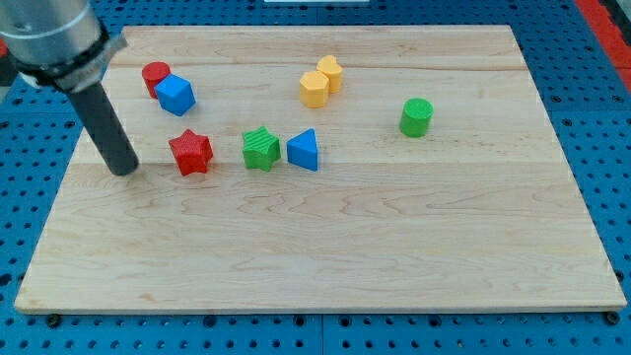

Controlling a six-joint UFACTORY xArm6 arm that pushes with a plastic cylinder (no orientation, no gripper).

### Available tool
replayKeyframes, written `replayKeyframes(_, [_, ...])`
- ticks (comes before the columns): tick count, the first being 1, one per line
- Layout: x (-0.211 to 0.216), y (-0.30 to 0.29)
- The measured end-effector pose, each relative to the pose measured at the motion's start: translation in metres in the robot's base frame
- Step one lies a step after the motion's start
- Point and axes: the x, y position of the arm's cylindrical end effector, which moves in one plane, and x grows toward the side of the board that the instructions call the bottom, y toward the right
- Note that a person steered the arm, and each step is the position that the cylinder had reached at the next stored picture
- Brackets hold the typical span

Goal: Push the red star below the blue cube

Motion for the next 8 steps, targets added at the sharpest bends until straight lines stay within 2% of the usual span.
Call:
replayKeyframes(1, [0.017, 0.059])
replayKeyframes(2, [0.015, 0.082])
replayKeyframes(8, [-0.05, 0.037])
